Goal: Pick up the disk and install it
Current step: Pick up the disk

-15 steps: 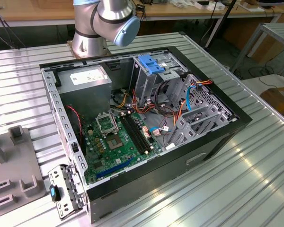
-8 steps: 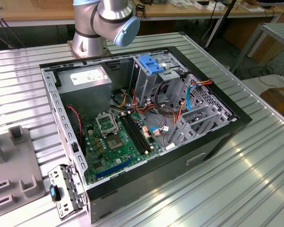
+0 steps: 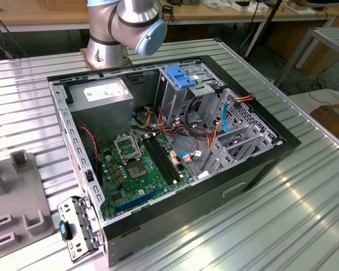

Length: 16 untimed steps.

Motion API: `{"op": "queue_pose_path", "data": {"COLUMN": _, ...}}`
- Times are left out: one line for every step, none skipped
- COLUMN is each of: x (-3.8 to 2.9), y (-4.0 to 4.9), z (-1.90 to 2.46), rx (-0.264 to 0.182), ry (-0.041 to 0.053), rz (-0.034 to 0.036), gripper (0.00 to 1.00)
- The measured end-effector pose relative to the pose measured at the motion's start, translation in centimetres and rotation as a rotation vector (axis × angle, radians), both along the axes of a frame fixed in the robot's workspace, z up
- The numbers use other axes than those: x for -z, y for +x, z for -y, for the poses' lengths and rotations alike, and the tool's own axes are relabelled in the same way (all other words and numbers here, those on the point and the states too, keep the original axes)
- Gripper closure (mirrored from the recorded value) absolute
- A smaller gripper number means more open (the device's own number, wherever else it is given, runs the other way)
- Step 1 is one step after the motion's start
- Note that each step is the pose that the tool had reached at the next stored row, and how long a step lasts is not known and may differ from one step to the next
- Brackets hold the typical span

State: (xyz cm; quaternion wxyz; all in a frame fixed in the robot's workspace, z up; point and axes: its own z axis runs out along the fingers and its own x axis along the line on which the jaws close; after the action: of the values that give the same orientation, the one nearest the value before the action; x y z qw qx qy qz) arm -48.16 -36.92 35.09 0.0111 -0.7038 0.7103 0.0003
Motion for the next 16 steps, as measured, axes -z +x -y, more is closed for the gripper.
{"op": "queue_pose_path", "data": {"x": -0.76, "y": 0.00, "z": 0.00, "rx": 0.000, "ry": -0.0001, "rz": 0.0001, "gripper": 0.63}}
{"op": "queue_pose_path", "data": {"x": -1.29, "y": 0.00, "z": 0.00, "rx": 0.000, "ry": -0.0004, "rz": -0.0001, "gripper": 0.63}}
{"op": "queue_pose_path", "data": {"x": -2.14, "y": 0.01, "z": 0.01, "rx": 0.000, "ry": -0.0010, "rz": 0.0001, "gripper": 0.63}}
{"op": "queue_pose_path", "data": {"x": -3.08, "y": 0.00, "z": 0.00, "rx": 0.000, "ry": -0.0015, "rz": 0.0001, "gripper": 0.63}}
{"op": "queue_pose_path", "data": {"x": -3.48, "y": 0.00, "z": 0.00, "rx": 0.000, "ry": -0.0016, "rz": 0.0001, "gripper": 0.63}}
{"op": "queue_pose_path", "data": {"x": -3.82, "y": 0.00, "z": 0.00, "rx": 0.000, "ry": -0.0018, "rz": 0.0000, "gripper": 0.63}}
{"op": "queue_pose_path", "data": {"x": -4.37, "y": 0.00, "z": 0.00, "rx": 0.000, "ry": -0.0020, "rz": 0.0000, "gripper": 0.63}}
{"op": "queue_pose_path", "data": {"x": -4.68, "y": 0.00, "z": 0.00, "rx": 0.000, "ry": -0.0021, "rz": 0.0001, "gripper": 0.63}}
{"op": "queue_pose_path", "data": {"x": -5.37, "y": 0.00, "z": 0.00, "rx": 0.000, "ry": -0.0024, "rz": 0.0001, "gripper": 0.63}}
{"op": "queue_pose_path", "data": {"x": -6.20, "y": 0.00, "z": 0.00, "rx": 0.000, "ry": -0.0029, "rz": -0.0001, "gripper": 0.63}}
{"op": "queue_pose_path", "data": {"x": -6.86, "y": 0.00, "z": 0.00, "rx": 0.000, "ry": -0.0033, "rz": 0.0001, "gripper": 0.63}}
{"op": "queue_pose_path", "data": {"x": -7.40, "y": 0.00, "z": 0.00, "rx": 0.000, "ry": -0.0035, "rz": 0.0001, "gripper": 0.63}}
{"op": "queue_pose_path", "data": {"x": -8.03, "y": 0.00, "z": 0.00, "rx": 0.000, "ry": -0.0040, "rz": 0.0000, "gripper": 0.63}}
{"op": "queue_pose_path", "data": {"x": -8.63, "y": 0.00, "z": 0.00, "rx": 0.000, "ry": -0.0044, "rz": 0.0001, "gripper": 0.63}}
{"op": "queue_pose_path", "data": {"x": -9.02, "y": 0.00, "z": 0.00, "rx": 0.000, "ry": -0.0047, "rz": -0.0001, "gripper": 0.63}}
{"op": "queue_pose_path", "data": {"x": -9.71, "y": 0.00, "z": 0.00, "rx": 0.000, "ry": -0.0051, "rz": 0.0001, "gripper": 0.63}}
